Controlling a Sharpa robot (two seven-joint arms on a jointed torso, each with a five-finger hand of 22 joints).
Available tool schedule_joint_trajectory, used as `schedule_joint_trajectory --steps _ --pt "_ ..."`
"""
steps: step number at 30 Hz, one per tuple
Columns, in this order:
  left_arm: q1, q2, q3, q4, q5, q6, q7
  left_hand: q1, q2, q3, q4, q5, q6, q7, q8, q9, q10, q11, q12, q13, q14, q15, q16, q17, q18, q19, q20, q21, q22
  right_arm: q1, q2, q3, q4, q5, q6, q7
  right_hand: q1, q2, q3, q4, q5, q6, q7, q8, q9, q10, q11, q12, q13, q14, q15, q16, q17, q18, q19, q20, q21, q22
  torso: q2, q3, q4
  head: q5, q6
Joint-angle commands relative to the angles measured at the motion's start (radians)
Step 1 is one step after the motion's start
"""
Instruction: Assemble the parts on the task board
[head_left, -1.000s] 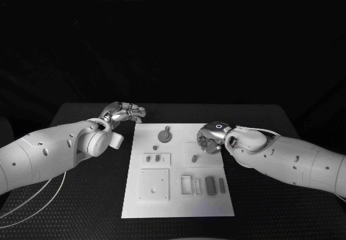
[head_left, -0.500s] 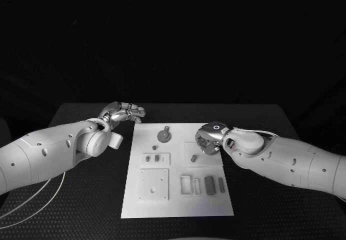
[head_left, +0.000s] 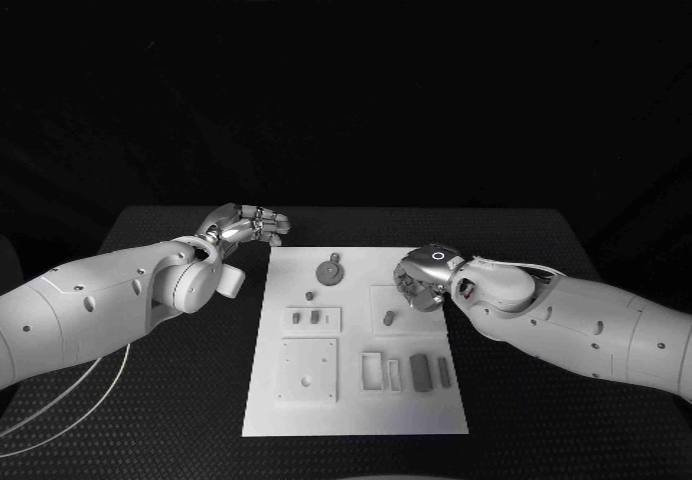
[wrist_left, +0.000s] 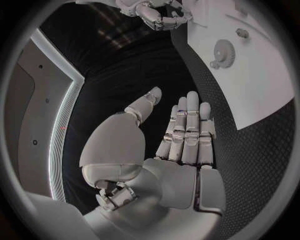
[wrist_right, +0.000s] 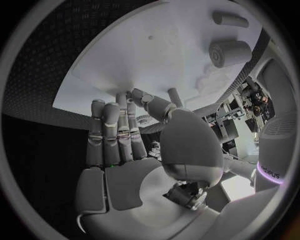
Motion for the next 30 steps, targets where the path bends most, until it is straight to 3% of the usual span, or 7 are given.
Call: schedule_joint_trajectory --steps 1,6,11,17,24,30 --pt "0.001 0.002 0.001 -0.001 0.011 0.012 0.004 -0.004 0.003 -0.008 0.000 -0.005 -0.002 0.009 -0.001 -0.001 -0.005 0.005 0.003 -0.001 0.007 0.002 -0.006 0.001 0.003 0.004 0.003 -0.004 0.016 0.004 -0.002 0.009 0.003 0.010 0.019 0.005 0.003 -0.009 0.009 -0.001 -0.011 0.009 -0.001 0.005 0.002 0.010 -0.001 -0.001 0.012 0.011 -0.008 0.002 0.002 0.008 0.006 -0.002 0.006 0.002 0.000 0.0011 0.0001 0.000 0.002" --pt "0.001 0.002 0.001 -0.004 0.011 0.014 0.001 -0.004 0.003 -0.008 0.000 -0.005 -0.002 0.009 -0.001 -0.001 -0.005 0.005 0.003 -0.002 0.007 0.002 -0.006 0.001 0.004 0.005 0.003 -0.004 0.016 0.013 -0.009 0.026 0.011 0.046 0.032 0.018 0.003 -0.009 0.011 -0.001 -0.016 0.010 -0.001 0.005 0.003 0.011 -0.002 -0.002 0.015 0.012 -0.009 0.002 0.003 0.008 0.006 -0.002 0.006 0.002 0.000 0.0010 -0.0001 0.000 0.001" --pt "0.001 0.003 0.001 -0.006 0.011 0.015 0.000 -0.004 0.003 -0.009 0.000 -0.005 -0.004 0.010 -0.001 -0.002 -0.006 0.006 0.003 -0.002 0.007 0.002 -0.006 0.001 0.004 0.005 0.003 -0.004 0.016 0.022 -0.020 0.050 0.013 0.123 0.081 0.044 -0.002 -0.006 0.011 0.000 -0.016 0.008 0.000 0.003 0.004 0.010 -0.001 -0.004 0.017 0.011 -0.008 0.001 0.006 0.008 0.005 -0.001 0.005 0.003 0.000 0.0006 -0.0006 0.002 0.003" --pt "0.001 0.003 0.001 -0.010 0.011 0.015 -0.002 -0.004 0.002 -0.009 0.000 -0.005 -0.005 0.011 -0.002 -0.002 -0.007 0.006 0.003 -0.002 0.007 0.002 -0.006 0.002 0.004 0.005 0.003 -0.004 0.016 0.027 -0.030 0.067 0.036 0.211 0.108 0.074 -0.007 -0.002 0.008 -0.001 -0.009 0.006 0.001 0.002 0.005 0.009 0.000 -0.007 0.019 0.008 -0.007 0.000 0.009 0.008 0.003 -0.001 0.006 0.005 0.000 0.0006 -0.0006 0.006 0.002" --pt "0.001 0.003 0.001 -0.018 0.013 0.006 0.000 -0.003 0.002 -0.009 0.000 -0.005 -0.006 0.011 -0.002 -0.002 -0.007 0.006 0.003 -0.002 0.007 0.002 -0.007 0.002 0.004 0.005 0.003 -0.004 0.016 0.027 -0.024 0.075 0.097 0.274 0.041 0.104 -0.012 0.005 0.002 -0.002 0.001 0.004 0.002 0.000 0.007 0.009 0.000 -0.011 0.024 0.007 -0.007 -0.001 0.013 0.008 0.002 -0.001 0.007 0.008 0.000 0.0011 -0.0007 0.024 0.001" --pt "0.001 0.004 0.001 -0.020 0.026 0.002 0.003 -0.003 0.003 -0.008 0.000 -0.005 -0.006 0.011 -0.002 -0.002 -0.007 0.006 0.003 -0.002 0.008 0.002 -0.007 0.002 0.004 0.006 0.003 -0.004 0.016 0.027 0.003 0.075 0.135 0.290 0.029 0.111 -0.013 0.008 -0.001 -0.002 0.006 0.003 0.002 -0.001 0.009 0.008 0.000 -0.013 0.026 0.007 -0.007 -0.002 0.014 0.008 0.001 -0.001 0.007 0.009 0.000 -0.0009 0.0012 0.047 0.000"
